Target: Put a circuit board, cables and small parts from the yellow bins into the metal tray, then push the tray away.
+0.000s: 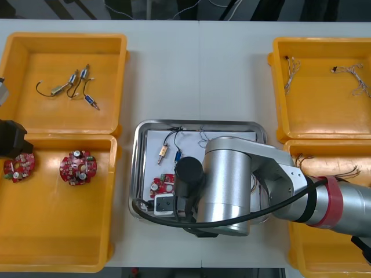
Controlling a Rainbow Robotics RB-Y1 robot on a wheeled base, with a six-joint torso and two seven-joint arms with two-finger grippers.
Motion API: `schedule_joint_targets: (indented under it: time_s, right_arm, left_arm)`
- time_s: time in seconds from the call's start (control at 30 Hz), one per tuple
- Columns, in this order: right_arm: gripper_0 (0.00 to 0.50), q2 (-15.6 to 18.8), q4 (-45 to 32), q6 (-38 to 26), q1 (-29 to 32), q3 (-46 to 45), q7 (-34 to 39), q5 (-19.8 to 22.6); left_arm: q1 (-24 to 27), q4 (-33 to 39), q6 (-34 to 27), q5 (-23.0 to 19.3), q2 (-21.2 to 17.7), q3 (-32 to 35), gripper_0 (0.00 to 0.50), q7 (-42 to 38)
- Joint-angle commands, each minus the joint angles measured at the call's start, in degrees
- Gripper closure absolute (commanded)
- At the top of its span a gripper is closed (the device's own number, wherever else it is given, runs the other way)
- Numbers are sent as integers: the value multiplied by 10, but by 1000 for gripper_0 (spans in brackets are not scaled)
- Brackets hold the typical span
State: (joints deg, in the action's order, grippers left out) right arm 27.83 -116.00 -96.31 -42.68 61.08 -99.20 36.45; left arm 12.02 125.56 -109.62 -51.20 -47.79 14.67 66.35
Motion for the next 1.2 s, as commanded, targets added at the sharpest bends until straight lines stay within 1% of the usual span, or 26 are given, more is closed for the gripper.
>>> schedule_joint_targets:
  time_s: [0.03,0.2,0.4,0.67,0.83,1.2]
  right_arm:
    - [0,-21,-5,4,20,7,19,-15]
    - [0,-22,-5,3,29,9,19,-25]
    - [0,-21,-5,9,30,33,23,-68]
    - [0,-21,4,24,30,36,32,-69]
    - [0,-20,6,31,35,43,38,-80]
    - [0,-20,5,30,35,42,52,-78]
  left_arm:
    - [-9,16,-4,1,-23,18,0,46]
    - [-9,16,-4,1,-23,18,0,46]
    - [-9,16,-4,1,-23,18,0,46]
    - [-9,16,-4,1,-23,18,0,46]
    - [-9,16,-4,1,-23,18,0,46]
    - [-9,16,-4,1,-23,18,0,46]
